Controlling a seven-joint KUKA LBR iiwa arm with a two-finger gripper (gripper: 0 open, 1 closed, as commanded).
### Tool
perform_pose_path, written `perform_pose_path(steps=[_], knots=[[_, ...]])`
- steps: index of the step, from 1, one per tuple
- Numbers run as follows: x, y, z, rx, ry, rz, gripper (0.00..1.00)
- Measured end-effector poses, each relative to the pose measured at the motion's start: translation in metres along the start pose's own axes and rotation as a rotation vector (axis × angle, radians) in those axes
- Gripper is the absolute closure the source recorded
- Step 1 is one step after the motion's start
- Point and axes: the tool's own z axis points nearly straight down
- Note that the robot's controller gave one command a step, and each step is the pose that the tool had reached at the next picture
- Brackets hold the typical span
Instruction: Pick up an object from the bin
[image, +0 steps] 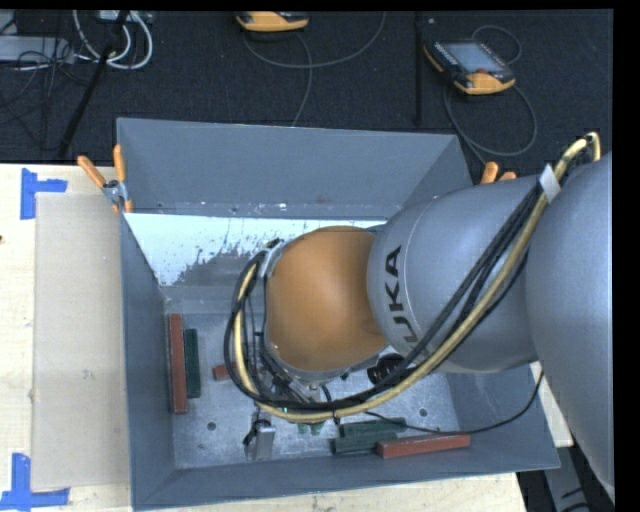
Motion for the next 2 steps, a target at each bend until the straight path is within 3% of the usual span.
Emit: perform_pose_path(steps=[1,2], knots=[[-0.105,-0.009,0.0,-0.004,-0.015,0.073,0.0],[-0.1,-0.066,0.089,-0.001,-0.002,-0.077,0.0]])
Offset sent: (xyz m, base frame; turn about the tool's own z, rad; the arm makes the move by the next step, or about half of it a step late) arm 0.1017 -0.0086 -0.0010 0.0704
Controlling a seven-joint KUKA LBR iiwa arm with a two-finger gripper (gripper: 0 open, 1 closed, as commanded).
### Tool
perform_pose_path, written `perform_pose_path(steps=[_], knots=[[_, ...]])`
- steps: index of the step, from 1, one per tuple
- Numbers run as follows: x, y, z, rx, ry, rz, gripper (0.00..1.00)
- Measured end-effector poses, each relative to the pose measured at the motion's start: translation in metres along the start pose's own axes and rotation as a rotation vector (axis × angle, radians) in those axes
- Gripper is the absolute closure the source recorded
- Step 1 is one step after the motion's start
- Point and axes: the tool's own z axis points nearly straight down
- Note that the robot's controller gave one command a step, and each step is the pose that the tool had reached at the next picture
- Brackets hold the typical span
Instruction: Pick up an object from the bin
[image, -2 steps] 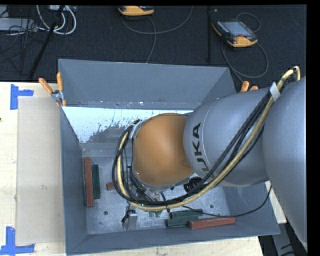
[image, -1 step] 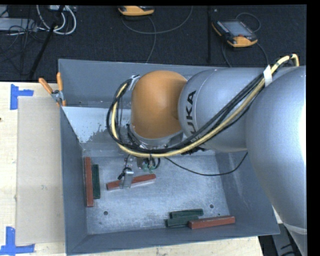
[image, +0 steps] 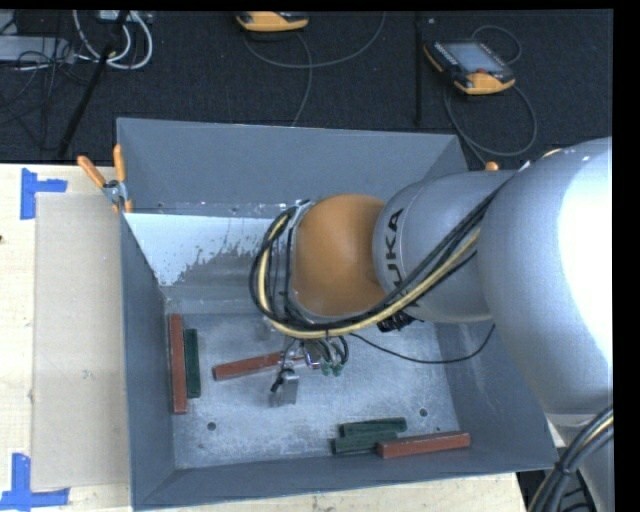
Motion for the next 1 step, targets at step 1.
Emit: perform_pose_path(steps=[1], knots=[[-0.0023,0.0015,-0.004,-0.002,-0.007,0.002,1.0]])
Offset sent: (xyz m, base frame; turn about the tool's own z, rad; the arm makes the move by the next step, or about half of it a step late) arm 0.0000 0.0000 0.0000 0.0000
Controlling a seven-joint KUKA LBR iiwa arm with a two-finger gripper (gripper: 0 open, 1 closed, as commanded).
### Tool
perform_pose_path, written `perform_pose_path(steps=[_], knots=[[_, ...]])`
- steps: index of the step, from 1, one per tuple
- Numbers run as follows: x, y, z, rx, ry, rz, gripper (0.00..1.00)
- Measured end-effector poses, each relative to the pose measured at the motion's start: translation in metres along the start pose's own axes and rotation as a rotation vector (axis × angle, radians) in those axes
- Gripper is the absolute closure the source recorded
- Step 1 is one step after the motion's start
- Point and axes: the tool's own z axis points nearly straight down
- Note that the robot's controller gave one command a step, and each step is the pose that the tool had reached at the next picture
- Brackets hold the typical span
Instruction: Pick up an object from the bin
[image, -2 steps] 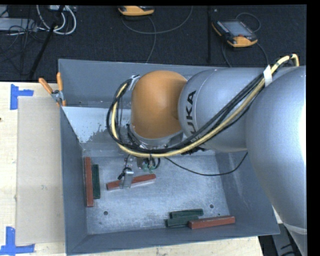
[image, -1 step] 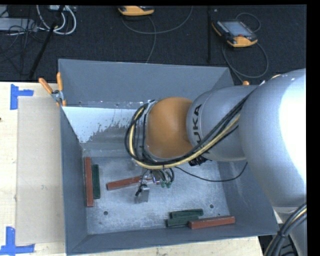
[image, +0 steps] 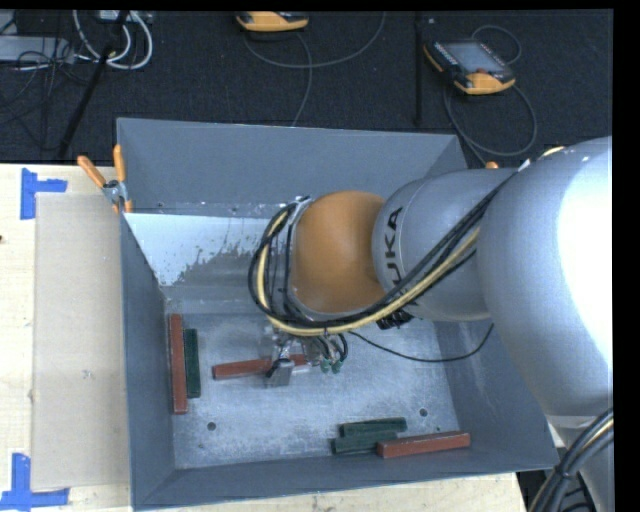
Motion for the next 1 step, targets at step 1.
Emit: perform_pose_path(steps=[1], knots=[[-0.0066,-0.0006,-0.1271,0.0,-0.01,-0.091,1.0]])
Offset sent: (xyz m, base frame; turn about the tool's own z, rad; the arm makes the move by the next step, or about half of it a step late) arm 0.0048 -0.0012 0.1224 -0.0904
